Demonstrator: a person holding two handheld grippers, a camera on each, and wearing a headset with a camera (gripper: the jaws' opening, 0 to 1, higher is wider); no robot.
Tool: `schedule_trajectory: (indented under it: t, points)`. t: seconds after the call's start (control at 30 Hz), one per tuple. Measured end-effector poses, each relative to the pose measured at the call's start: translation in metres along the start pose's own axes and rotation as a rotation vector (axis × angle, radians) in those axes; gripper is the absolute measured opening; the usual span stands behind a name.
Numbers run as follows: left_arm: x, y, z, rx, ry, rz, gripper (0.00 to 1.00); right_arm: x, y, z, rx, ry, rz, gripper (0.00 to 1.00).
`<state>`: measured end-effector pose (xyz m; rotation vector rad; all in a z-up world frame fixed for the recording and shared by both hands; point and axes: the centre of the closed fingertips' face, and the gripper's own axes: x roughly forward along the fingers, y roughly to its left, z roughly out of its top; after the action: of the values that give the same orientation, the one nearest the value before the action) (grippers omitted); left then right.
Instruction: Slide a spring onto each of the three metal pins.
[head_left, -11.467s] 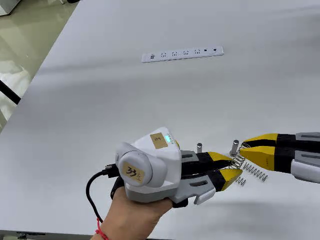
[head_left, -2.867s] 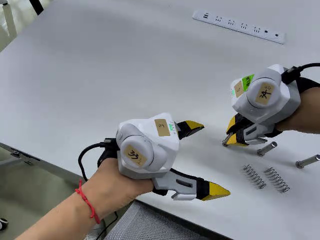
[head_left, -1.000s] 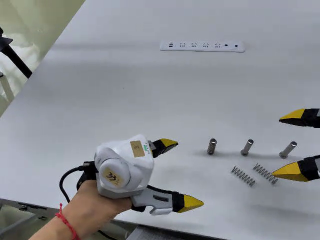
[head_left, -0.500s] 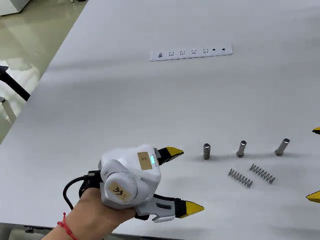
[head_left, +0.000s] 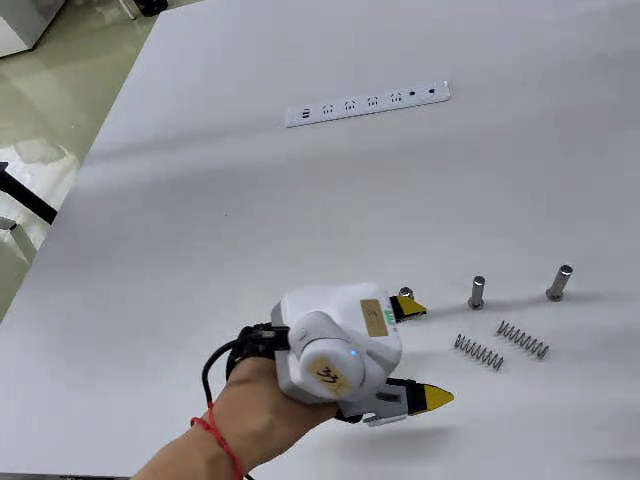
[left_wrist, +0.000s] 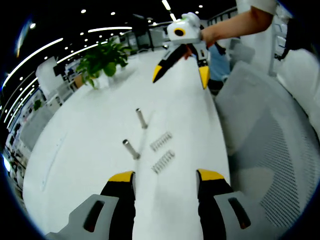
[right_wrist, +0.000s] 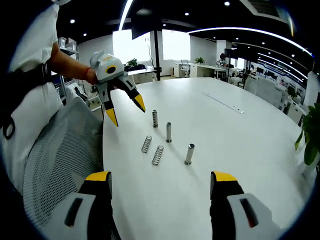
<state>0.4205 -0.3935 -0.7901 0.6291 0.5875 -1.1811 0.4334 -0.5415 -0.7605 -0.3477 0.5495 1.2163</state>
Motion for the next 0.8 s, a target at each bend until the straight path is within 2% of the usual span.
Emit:
schedule_trajectory:
  t: [0.13, 0.2, 0.3, 0.37, 0.53, 0.67, 0.8]
  points:
    - [0.015, -0.003, 0.002, 0.025, 0.03, -0.024, 0.45, -0.002, 0.0, -0.004, 0.01, -0.004, -0.001, 0.82]
    - [0.022, -0.002, 0.0, 0.058, 0.066, -0.018, 0.43, -0.004, 0.0, -0.006, 0.019, -0.007, -0.004, 0.82]
    - [0.032, 0.0, -0.005, 0.075, 0.108, -0.009, 0.42, -0.005, 0.0, -0.008, 0.025, -0.012, -0.006, 0.81]
    - [0.038, -0.001, -0.008, 0.064, 0.128, -0.018, 0.42, -0.005, 0.0, -0.009, 0.03, -0.017, -0.007, 0.81]
    - [0.048, -0.001, -0.011, 0.062, 0.151, -0.018, 0.4, -0.006, -0.001, -0.013, 0.042, -0.024, -0.01, 0.8]
    - [0.054, 0.001, -0.018, 0.069, 0.191, -0.013, 0.36, -0.007, 0.0, -0.016, 0.05, -0.027, -0.01, 0.79]
    - [0.058, -0.001, -0.019, 0.061, 0.198, -0.026, 0.35, -0.007, -0.001, -0.017, 0.06, -0.034, -0.016, 0.79]
